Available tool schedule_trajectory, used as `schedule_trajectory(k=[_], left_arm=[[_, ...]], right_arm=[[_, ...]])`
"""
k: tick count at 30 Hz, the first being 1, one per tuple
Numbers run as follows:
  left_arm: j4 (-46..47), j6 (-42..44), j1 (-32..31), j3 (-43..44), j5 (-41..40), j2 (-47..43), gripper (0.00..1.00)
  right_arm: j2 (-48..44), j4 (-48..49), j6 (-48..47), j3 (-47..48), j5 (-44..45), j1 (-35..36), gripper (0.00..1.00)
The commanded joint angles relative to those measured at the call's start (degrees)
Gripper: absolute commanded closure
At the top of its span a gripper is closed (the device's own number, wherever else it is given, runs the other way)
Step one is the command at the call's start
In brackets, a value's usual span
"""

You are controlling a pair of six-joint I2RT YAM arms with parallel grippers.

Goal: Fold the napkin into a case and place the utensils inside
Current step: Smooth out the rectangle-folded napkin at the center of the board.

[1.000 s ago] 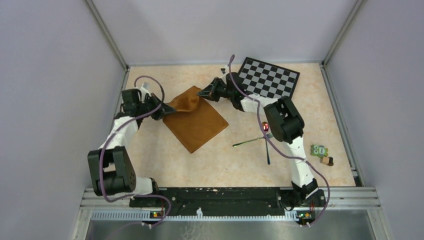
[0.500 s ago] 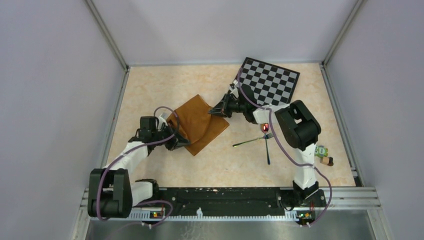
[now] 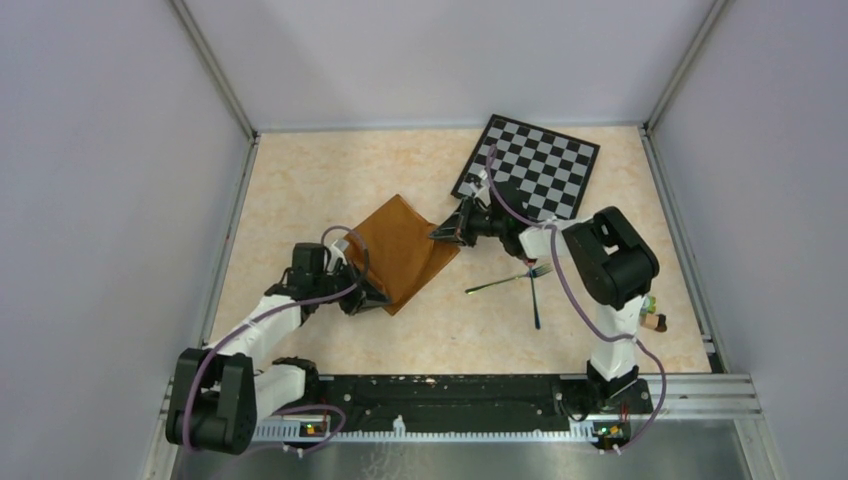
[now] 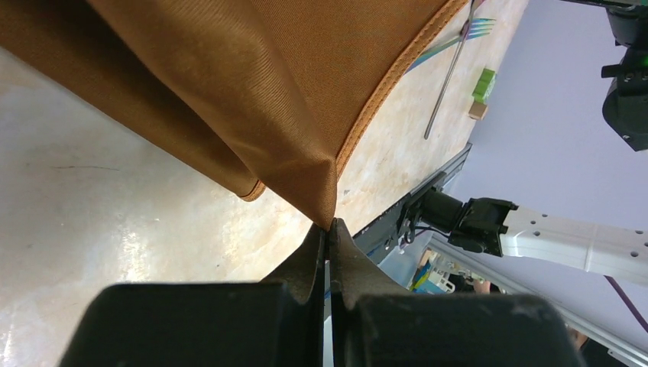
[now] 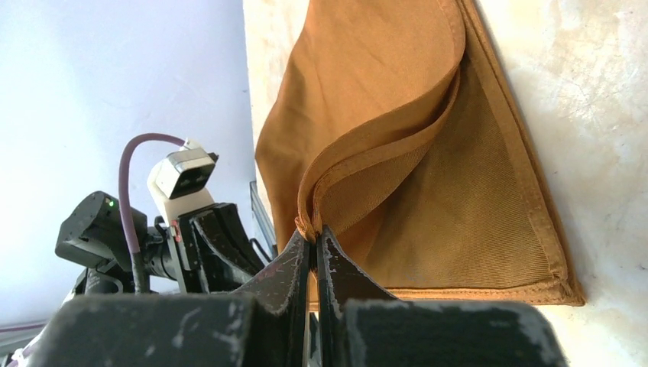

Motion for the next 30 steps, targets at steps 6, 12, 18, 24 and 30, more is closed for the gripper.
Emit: schedule_trajectory(k=[6,12,18,24,30], left_arm=[[4.4,-3.3,-3.1,-3.4,-1.3,-0.4,1.00],[5.4,-3.1,-3.5,-4.4,-3.0,0.9,1.00],[4.6,-2.6,-3.5,-1.8,-4.8,0.7,1.00],[-0.2,2.8,-0.3,11.8,-12.5,1.2,1.00],[-9.0,14.1,14.0,31.0,-16.3,13.6,1.00]], right_arm=[[-4.2,1.5,-3.2,-2.8,0.2,-1.4,1.00],[-2.4,1.9,-3.7,-3.1,0.4,-1.6,1.00],[-1.1,2.5,-3.6,-1.2,0.3,-1.7,1.00],[2.2,1.8,-2.3,8.8,0.7,-1.6,1.00],[9.8,1.1,0.1,26.4,3.0,0.5,1.00]])
